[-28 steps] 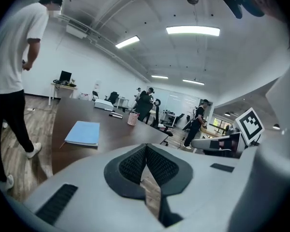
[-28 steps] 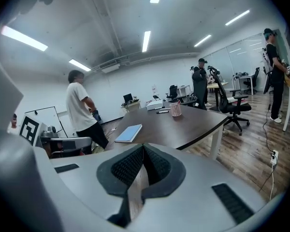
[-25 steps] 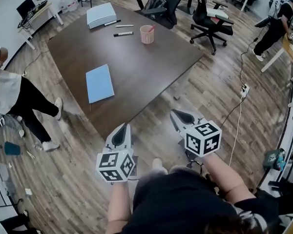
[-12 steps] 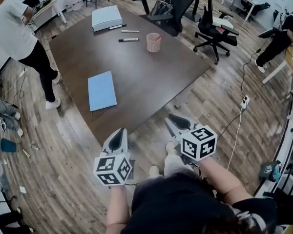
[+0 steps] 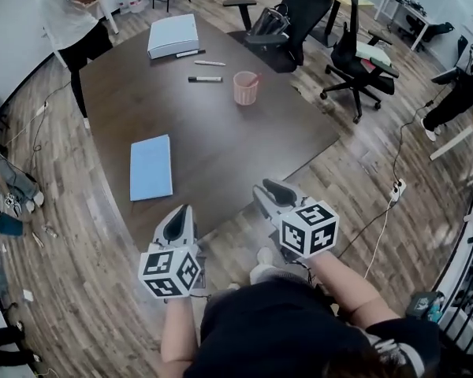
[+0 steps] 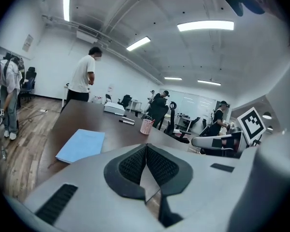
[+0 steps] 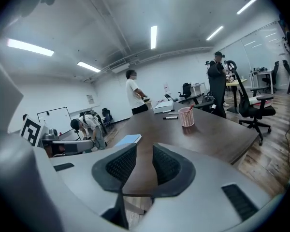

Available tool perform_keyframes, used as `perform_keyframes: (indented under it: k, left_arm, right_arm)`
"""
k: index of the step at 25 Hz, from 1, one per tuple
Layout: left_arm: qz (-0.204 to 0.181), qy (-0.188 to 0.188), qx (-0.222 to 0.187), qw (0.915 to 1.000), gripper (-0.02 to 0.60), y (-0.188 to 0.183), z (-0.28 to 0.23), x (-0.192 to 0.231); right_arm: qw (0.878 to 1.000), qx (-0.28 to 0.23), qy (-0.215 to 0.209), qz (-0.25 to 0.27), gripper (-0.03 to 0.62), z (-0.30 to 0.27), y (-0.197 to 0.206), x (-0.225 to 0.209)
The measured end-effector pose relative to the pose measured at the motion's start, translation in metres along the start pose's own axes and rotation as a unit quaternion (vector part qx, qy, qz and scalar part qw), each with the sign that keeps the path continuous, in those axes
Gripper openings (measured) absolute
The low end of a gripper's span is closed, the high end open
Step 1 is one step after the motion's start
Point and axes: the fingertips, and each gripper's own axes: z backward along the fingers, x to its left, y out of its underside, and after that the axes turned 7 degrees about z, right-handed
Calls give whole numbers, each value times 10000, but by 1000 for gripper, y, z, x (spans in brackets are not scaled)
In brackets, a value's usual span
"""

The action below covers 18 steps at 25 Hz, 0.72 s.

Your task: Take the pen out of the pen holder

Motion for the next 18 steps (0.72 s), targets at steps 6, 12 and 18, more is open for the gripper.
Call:
perform_keyframes:
  k: [6, 12, 18]
  left_arm:
    - [40, -116, -38, 9999, 29, -12, -54, -27]
    - [71, -205, 28, 9998, 29, -18, -92, -48]
    - [102, -345, 63, 9993, 29, -35, -111, -25]
  right_arm:
    - [9998, -14, -179, -42, 104, -14, -20, -57]
    - [9996, -105, -267, -57, 104, -27, -40, -102]
    - [9994, -208, -147, -219, 104, -66, -58, -129]
